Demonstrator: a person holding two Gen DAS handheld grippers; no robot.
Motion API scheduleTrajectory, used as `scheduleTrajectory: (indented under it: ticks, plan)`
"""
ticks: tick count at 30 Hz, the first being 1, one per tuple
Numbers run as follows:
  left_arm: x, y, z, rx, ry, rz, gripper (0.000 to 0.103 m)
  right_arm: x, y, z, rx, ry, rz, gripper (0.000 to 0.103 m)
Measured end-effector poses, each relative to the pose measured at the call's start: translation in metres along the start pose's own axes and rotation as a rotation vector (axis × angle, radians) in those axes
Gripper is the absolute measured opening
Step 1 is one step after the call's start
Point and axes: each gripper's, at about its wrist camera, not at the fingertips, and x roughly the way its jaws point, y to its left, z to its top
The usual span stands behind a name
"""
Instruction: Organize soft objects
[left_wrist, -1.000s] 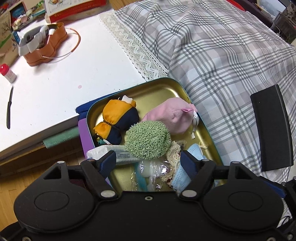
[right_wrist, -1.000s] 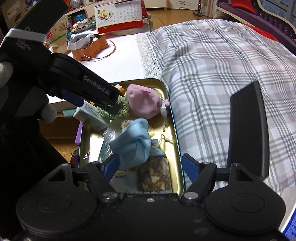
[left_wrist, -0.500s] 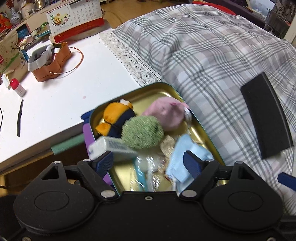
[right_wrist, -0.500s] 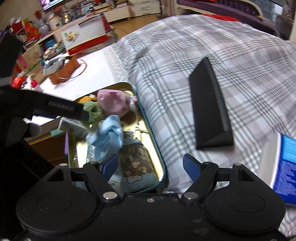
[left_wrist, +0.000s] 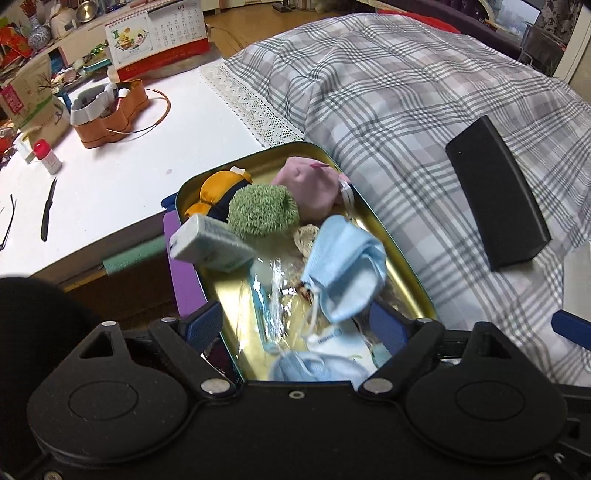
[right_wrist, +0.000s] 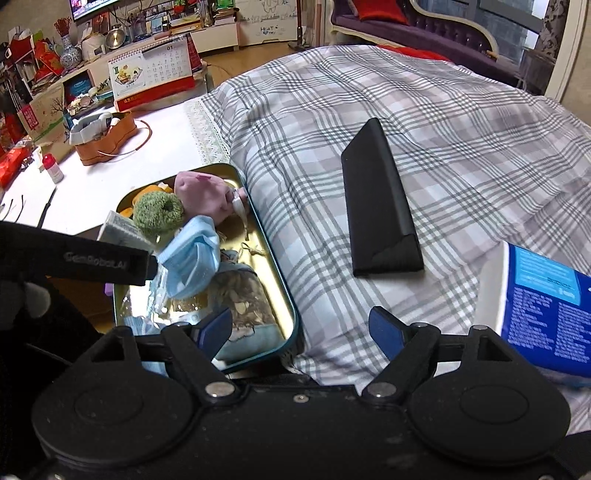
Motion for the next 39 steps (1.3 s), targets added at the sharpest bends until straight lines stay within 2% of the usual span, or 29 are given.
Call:
scheduleTrajectory:
  ticks: [3,9,20,39]
  plan:
    - [-0.009,-0.003,-0.009,-0.007,-0.012,-0.016,0.088,-0.002,-0.002,-0.005,0.002,0.003,-0.010,0.081]
    - [-0.018,-0.009,-0.023,-0.019,-0.025,0.005,0.094,-0.005,-0.010,-0.014,0.020,-0.005,-0.045,0.082]
    - [-0.024,-0.014,-0.038,-0.022,-0.017,0.008,0.095,-0.010,-0.014,-0.018,0.023,-0.034,-0.062,0.082]
    - [-0.021,-0.014,-0.041,-0.031,0.003,0.006,0.095,-0.007,-0.015,-0.020,0.032,-0.028,-0.052,0.083]
